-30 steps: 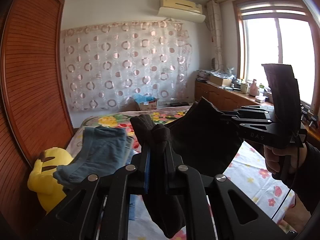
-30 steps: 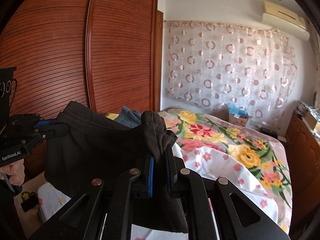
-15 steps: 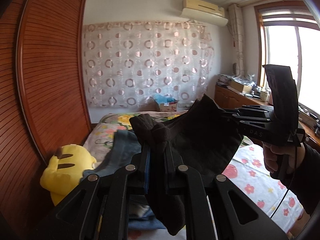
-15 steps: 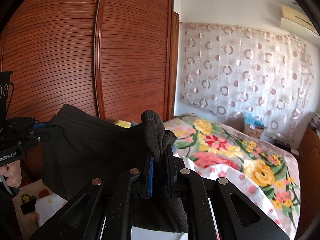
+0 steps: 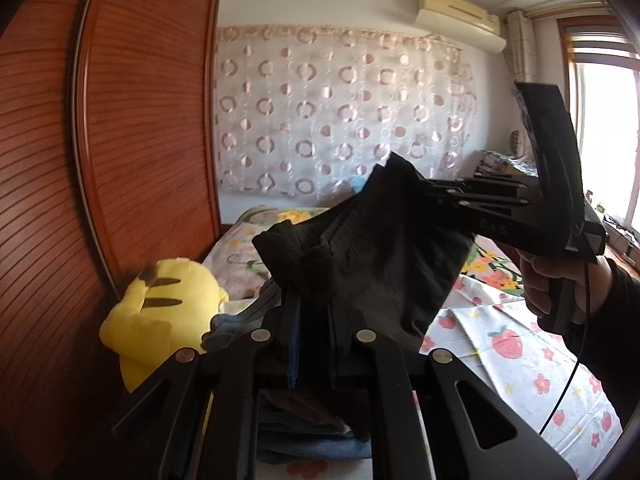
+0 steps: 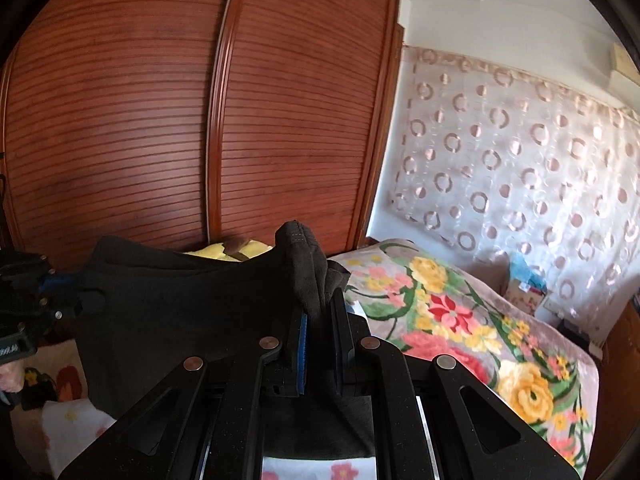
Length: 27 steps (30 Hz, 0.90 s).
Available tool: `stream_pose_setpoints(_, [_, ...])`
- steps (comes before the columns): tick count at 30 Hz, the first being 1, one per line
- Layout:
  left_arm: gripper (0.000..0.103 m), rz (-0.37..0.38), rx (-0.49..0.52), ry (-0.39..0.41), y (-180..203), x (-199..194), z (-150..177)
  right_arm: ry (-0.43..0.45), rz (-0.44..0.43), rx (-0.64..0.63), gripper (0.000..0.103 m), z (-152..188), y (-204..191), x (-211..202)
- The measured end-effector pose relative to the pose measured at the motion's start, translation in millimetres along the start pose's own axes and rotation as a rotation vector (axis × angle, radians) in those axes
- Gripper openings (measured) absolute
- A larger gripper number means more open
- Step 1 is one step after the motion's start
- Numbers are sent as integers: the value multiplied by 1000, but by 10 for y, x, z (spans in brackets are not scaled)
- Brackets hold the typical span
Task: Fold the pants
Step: 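Carry the folded black pants with both tools toward the jeans stack, then lower the black pants onto the blue jeans stack and open both tools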
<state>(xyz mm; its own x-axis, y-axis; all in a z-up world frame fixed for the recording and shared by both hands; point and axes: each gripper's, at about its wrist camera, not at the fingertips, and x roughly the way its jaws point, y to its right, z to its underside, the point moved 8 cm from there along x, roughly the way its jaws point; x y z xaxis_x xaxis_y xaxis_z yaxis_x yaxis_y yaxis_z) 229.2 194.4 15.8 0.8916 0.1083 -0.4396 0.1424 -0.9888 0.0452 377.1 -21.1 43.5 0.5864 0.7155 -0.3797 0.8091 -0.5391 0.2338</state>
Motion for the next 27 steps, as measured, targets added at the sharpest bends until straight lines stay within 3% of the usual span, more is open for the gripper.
stream_pose_setpoints(9, [12, -44, -38, -59, -135, 232, 146, -39, -46, -31, 10, 26, 68, 424])
stream_pose_setpoints(20, [12, -79, -97, -137, -340, 416, 493, -161, -85, -21, 10, 163, 111, 945])
stream_pose_setpoints(27, [12, -84, -115, -162, -386, 473, 606, -191, -120, 27, 17, 104, 162, 1167])
